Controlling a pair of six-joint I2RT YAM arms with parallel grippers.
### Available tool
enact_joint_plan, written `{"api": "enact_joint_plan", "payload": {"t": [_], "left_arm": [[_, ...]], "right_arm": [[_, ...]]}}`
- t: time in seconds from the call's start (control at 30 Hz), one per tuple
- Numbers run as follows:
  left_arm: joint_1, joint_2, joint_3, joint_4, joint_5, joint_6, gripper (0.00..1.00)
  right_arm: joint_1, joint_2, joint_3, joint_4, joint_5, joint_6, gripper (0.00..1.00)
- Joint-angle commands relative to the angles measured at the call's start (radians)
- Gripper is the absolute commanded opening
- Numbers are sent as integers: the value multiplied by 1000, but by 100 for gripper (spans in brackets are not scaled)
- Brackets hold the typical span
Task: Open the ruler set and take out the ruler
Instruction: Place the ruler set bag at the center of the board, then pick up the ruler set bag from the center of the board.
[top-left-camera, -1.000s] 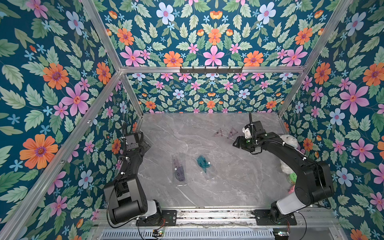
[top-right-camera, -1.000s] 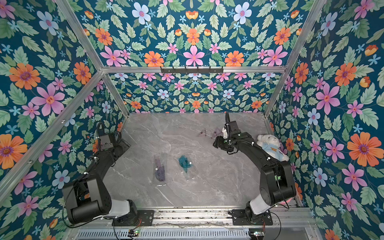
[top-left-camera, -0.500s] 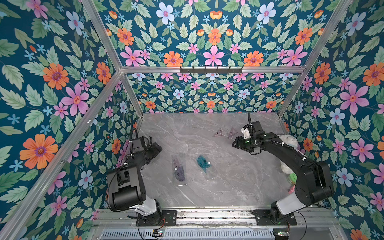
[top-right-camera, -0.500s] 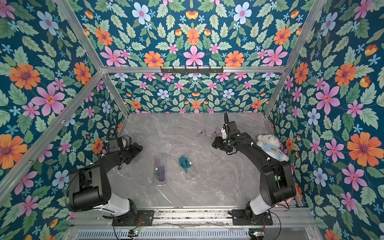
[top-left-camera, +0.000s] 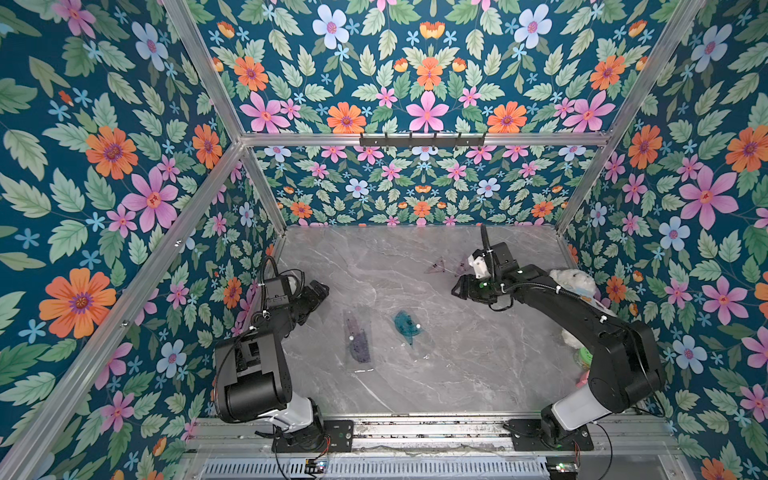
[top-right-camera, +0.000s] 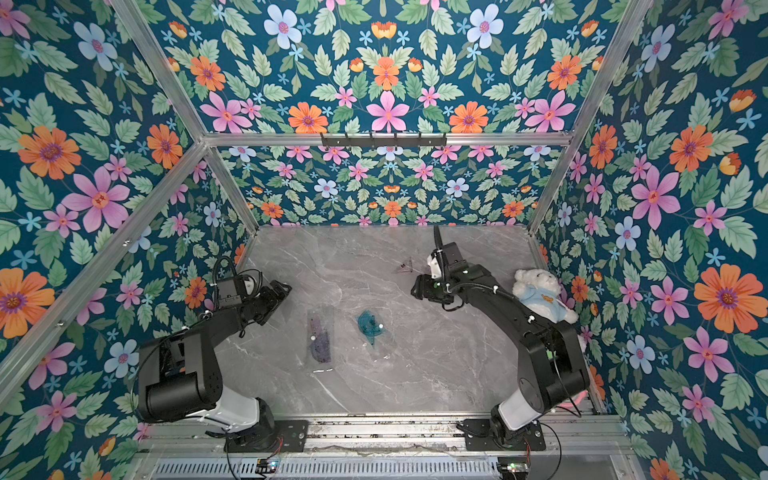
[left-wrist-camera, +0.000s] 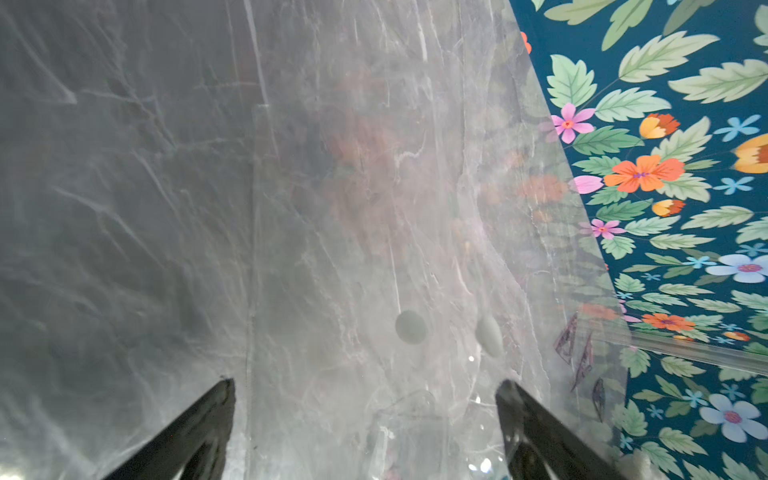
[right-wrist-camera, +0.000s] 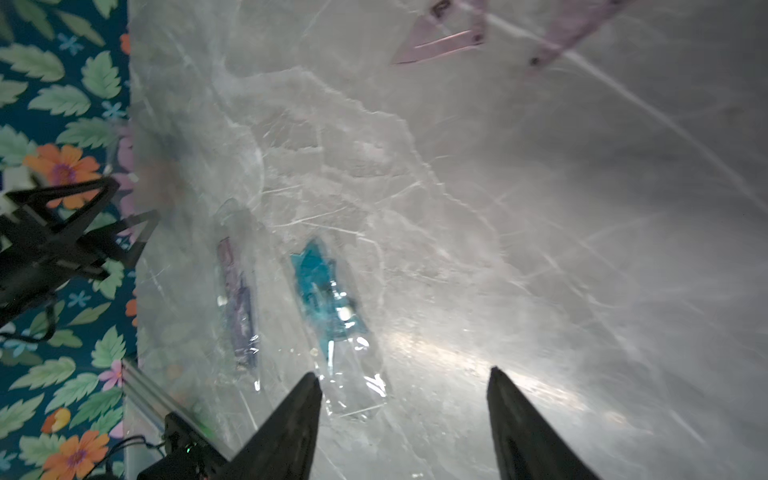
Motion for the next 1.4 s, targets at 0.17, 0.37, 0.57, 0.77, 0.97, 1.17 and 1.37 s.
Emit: {"api": "enact_joint_plan", "payload": {"t": [0.17,0.37,0.57,0.77,0.97,1.17,1.37], "left_arm": [[0,-62,-16,49,54,-128,99],[-1,-143,9,-75,5,-80,99],[-18,-206,58,-151,-6,16,94],[-299,-171,175,-306,-272,99,95],[-562,-55,217,-321,-375,1,95],[-708,36,190,-257,-328,-128,96],[-780,98,160,-174,-298,-225,96]], "right_arm": [[304,178,95,360,16,-67,65],[334,302,120,690,2,36,61],[332,259,164,502,140,-2,61],[290,149,135,161,384,14,65],[176,52,10,-10,400,117,69],[133,-41,-138,72,265,103,73],[133,-21,-179,141,130,75,76]]}}
